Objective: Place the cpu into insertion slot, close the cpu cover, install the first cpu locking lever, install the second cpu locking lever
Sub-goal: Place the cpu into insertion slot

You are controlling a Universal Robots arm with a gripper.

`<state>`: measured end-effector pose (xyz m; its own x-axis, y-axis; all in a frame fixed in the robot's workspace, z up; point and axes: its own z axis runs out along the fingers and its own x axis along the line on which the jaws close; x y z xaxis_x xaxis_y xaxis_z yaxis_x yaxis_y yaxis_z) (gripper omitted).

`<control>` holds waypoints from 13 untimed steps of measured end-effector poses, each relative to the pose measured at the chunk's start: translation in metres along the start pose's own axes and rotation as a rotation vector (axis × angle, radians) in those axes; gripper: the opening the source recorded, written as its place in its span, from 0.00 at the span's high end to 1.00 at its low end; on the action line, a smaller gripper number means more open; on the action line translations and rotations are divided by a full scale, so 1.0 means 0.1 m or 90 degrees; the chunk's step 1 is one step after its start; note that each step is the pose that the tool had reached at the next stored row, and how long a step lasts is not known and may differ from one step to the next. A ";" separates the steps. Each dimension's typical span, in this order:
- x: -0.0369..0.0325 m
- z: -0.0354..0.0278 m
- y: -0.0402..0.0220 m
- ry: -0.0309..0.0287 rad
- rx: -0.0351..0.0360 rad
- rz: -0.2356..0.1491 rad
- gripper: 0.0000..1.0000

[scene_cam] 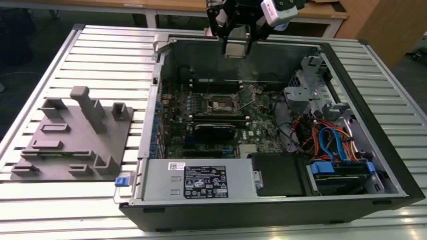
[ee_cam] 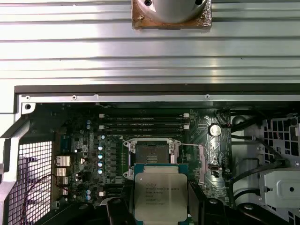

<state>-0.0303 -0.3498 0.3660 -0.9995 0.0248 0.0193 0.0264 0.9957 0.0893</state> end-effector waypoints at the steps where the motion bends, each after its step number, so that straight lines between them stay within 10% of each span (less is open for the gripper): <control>1: 0.000 0.000 0.000 0.0000 0.0000 0.000 0.46; 13: 0.000 0.005 0.000 -0.0055 -0.0008 0.062 0.46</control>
<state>-0.0303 -0.3498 0.3655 -0.9923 0.1220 0.0193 0.1232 0.9884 0.0886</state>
